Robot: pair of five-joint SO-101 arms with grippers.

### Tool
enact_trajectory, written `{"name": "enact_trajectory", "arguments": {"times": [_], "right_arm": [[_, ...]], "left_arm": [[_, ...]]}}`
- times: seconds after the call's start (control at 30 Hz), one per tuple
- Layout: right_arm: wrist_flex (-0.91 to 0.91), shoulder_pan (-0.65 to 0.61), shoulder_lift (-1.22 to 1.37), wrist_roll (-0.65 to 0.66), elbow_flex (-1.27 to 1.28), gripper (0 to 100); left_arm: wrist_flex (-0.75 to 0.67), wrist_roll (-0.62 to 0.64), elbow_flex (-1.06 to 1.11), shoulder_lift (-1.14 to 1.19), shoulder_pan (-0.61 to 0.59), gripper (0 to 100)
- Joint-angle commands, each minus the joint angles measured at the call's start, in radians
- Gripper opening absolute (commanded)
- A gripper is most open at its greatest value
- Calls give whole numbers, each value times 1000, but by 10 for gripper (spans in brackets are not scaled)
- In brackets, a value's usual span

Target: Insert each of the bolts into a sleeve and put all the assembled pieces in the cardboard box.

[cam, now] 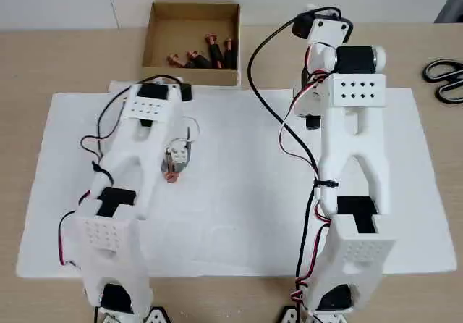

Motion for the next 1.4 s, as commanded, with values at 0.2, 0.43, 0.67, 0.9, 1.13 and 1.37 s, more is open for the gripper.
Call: {"name": "enact_trajectory", "arguments": {"times": [0.2, 0.43, 0.67, 0.9, 1.13, 1.37], "right_arm": [[12, 7, -62, 9, -5, 4], [12, 7, -62, 9, -5, 4], [10, 8, -61, 9, -5, 4], [8, 8, -61, 9, -5, 5], [8, 7, -59, 9, -5, 5], [8, 7, -59, 9, -3, 5]], "left_arm": [[21, -25, -50, -15, 48, 6], [141, -203, -334, -26, 26, 6], [124, -784, -410, -106, -104, 6], [140, -1415, -348, -98, -180, 6], [114, -1749, -243, -95, -103, 6], [49, -1950, -183, -77, -52, 6]]}}
